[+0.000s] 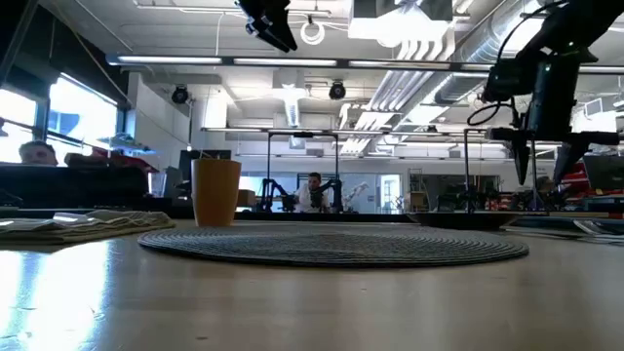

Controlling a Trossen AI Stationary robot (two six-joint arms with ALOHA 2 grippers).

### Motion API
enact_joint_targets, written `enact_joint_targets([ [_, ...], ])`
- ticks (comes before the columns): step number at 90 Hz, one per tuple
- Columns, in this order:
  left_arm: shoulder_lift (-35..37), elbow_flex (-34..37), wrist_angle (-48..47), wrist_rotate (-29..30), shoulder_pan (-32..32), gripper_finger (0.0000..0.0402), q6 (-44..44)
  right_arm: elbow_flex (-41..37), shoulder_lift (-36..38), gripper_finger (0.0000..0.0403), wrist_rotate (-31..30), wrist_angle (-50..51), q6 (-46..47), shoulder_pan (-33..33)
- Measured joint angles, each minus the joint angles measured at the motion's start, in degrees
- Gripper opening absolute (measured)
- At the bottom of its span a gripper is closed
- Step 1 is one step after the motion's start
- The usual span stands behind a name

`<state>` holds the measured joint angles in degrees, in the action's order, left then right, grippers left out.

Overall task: Set table place
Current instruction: Put the green plate on the gray table mat

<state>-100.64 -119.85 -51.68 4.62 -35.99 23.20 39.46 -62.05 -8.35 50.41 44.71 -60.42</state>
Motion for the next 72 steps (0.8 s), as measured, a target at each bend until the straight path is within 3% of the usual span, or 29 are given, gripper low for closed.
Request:
enact_joint_targets([
  [51, 0.0, 0.0, -2.0, 0.1, 0.0, 0.0223, -0.7, 0.0, -11.5, 0.0216, -5.4, -4.0, -0.6, 0.1],
  [72, 0.0, 0.0, -2.1, 0.1, 0.0, 0.0223, -2.1, 0.0, -11.8, 0.0216, -3.4, -17.5, 2.7, 0.1],
])
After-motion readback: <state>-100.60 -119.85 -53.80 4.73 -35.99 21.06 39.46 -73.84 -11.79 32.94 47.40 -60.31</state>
